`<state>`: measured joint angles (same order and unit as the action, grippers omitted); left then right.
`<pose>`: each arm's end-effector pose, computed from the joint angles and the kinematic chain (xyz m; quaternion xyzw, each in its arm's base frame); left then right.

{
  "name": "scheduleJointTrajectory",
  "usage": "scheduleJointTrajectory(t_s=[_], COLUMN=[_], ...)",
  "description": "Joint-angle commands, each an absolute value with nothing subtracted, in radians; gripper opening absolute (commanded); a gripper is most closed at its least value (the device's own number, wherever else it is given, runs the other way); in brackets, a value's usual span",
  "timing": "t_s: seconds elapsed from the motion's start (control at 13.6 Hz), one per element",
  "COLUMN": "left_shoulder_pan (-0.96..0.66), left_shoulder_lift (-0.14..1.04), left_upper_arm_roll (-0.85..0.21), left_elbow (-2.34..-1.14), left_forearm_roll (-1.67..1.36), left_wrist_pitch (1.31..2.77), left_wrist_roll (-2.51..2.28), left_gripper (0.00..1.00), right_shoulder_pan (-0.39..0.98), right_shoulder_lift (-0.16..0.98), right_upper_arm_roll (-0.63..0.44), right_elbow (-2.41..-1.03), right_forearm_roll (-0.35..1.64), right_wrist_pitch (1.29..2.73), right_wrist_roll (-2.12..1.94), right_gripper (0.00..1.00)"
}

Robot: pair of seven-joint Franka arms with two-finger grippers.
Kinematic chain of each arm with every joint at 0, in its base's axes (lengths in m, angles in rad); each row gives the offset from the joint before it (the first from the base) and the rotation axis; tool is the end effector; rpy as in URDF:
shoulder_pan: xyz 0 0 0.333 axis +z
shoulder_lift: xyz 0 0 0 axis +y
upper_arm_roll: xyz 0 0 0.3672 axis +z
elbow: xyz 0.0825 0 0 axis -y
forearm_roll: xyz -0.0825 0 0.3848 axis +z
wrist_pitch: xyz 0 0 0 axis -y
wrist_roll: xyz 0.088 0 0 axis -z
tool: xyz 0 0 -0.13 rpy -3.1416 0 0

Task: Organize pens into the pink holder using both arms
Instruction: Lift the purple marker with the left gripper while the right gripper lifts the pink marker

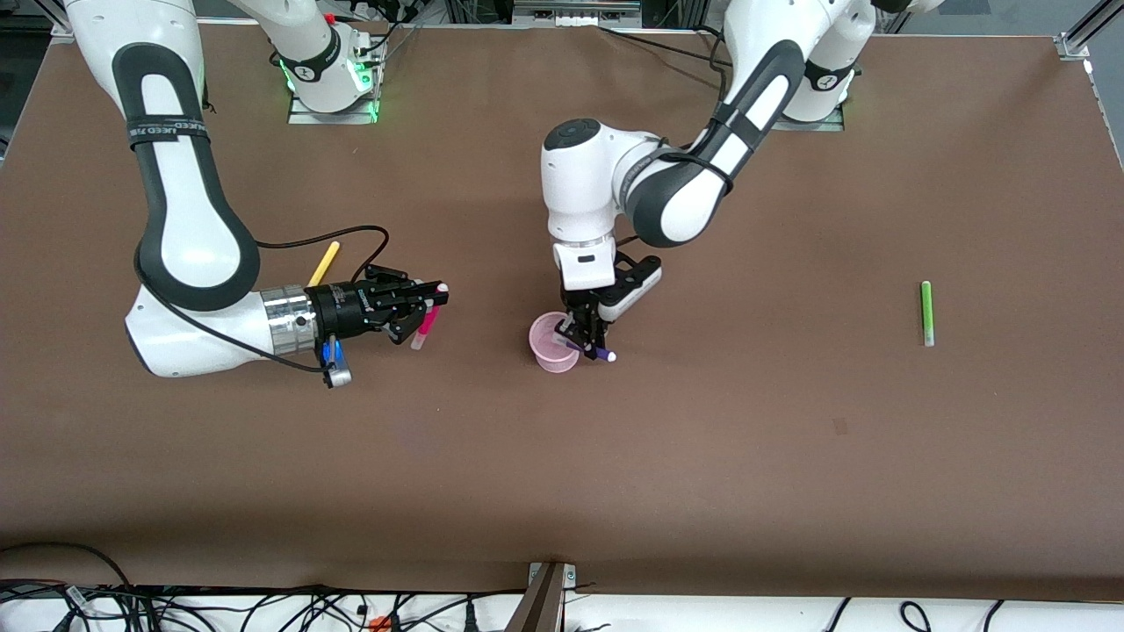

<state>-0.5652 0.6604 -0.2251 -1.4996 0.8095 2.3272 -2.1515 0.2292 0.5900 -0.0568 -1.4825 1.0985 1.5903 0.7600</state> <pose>0.5834 -0.5040 0.3285 0.8661 0.4238 0.2562 0.0680 0.6686 0.2408 0.3817 -0.7623 0.3701 0.4022 0.3465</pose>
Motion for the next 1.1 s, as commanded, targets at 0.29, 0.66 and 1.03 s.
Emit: scheduleJointTrajectory(t_s=[0.29, 0.66, 1.03], left_shoulder_pan=[-0.606, -0.643, -0.693], left_shoulder_lift=[0.701, 0.741, 0.758], left_upper_arm_roll=[-0.210, -0.172, -0.124], left_elbow=[-1.470, -1.419, -1.397], left_forearm_roll=[0.844, 0.848, 0.844], left_wrist_pitch=[2.309, 2.303, 2.286], left_wrist_roll=[-2.180, -2.181, -2.194], left_gripper=[0.00, 0.00, 0.00], right_shoulder_pan=[0.212, 0.213, 0.212], right_shoulder_lift=[0.603, 0.630, 0.640], right_upper_arm_roll=[-0.051, -0.051, -0.049], right_elbow=[-1.496, -1.496, -1.496], right_forearm_roll=[1.233, 1.264, 1.298], right_wrist_pitch=[1.502, 1.497, 1.497], right_wrist_roll=[0.758, 0.752, 0.749], right_gripper=[0.00, 0.00, 0.00])
